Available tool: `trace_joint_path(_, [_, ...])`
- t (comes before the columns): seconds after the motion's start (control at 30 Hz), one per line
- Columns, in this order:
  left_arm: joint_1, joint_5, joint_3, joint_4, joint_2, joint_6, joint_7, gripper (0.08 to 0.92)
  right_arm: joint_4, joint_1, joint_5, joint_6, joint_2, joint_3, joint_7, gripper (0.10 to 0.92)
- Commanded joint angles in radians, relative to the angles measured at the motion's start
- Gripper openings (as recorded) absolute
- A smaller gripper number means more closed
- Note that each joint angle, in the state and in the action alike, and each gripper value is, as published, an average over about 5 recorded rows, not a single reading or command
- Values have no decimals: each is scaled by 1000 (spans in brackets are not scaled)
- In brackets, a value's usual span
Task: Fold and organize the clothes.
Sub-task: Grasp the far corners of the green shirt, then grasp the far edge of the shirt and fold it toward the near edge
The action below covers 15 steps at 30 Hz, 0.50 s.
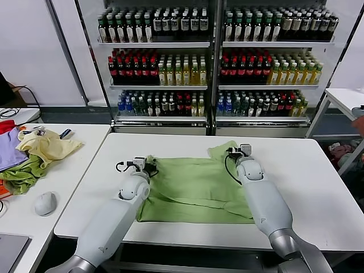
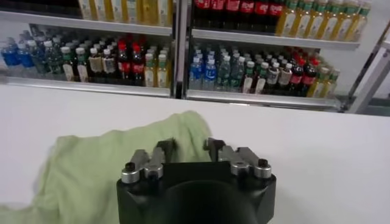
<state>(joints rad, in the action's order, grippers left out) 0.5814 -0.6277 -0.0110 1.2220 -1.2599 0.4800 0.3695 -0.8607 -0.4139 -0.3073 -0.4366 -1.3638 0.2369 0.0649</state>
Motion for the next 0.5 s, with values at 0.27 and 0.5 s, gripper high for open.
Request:
trace_joint_path(0.27, [129, -95, 59, 229, 62, -266, -57, 104, -414, -254, -127, 143, 93, 44, -8, 122])
trace_joint_path(0.5, [217, -107, 84, 405, 111, -281, -74, 91, -655, -366, -169, 126, 143, 96, -4, 119])
